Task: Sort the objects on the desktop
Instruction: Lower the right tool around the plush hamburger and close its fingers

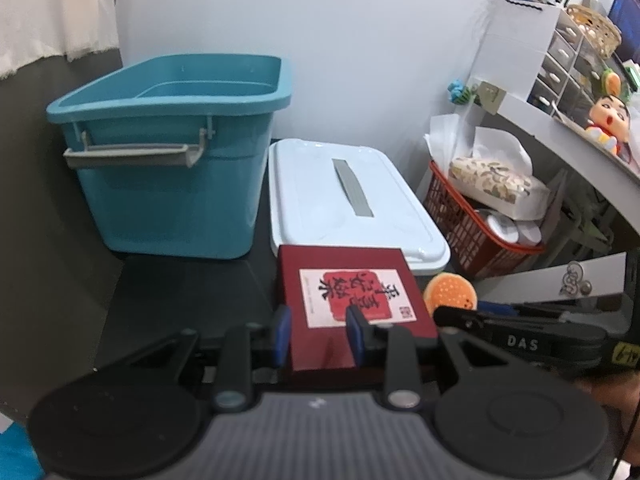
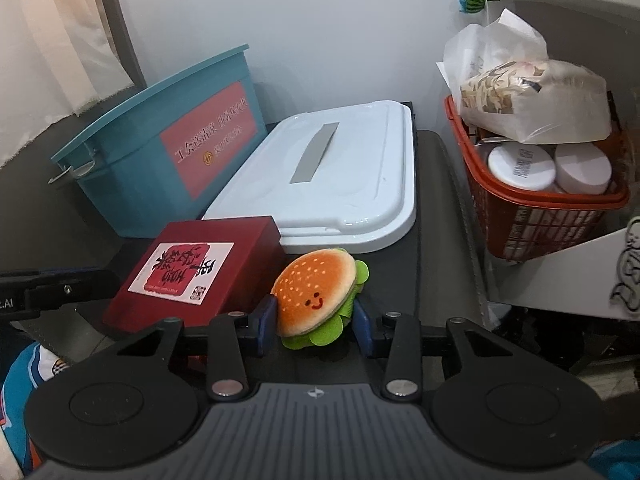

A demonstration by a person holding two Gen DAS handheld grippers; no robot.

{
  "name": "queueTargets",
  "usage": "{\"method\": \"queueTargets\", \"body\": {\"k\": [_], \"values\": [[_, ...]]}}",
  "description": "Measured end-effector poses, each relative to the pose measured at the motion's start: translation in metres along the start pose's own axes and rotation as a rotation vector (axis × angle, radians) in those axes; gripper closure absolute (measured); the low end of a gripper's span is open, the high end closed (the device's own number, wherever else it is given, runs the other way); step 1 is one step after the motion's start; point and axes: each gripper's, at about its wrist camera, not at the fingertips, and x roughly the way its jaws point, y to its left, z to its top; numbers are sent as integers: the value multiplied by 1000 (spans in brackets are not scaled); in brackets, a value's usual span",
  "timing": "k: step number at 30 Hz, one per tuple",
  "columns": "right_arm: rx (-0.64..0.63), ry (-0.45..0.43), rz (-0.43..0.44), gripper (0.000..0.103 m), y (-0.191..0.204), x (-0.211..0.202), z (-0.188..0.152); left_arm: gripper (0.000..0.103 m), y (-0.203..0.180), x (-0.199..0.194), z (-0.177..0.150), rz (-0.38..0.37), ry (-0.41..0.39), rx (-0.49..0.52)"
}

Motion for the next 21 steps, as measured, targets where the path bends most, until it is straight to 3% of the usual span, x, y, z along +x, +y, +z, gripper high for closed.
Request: {"method": "queueTargets", "body": {"k": [5, 8, 9, 15, 21], "values": [[5, 9, -20, 54, -1, -6, 0, 70, 0, -2, 0, -1, -2, 3], [-29, -12, -42, 30, 3, -9, 0, 70, 0, -3, 0, -3, -4, 4], [-57, -24, -53, 27, 7, -10, -1, 70, 0, -4, 0, -3, -4, 4], [-180, -32, -75, 26, 21, -4, -4, 70, 0, -5, 0, 3, -6, -2], [-188, -38, -76, 26, 21, -2, -3, 70, 1, -6, 0, -1, -7, -8]]}}
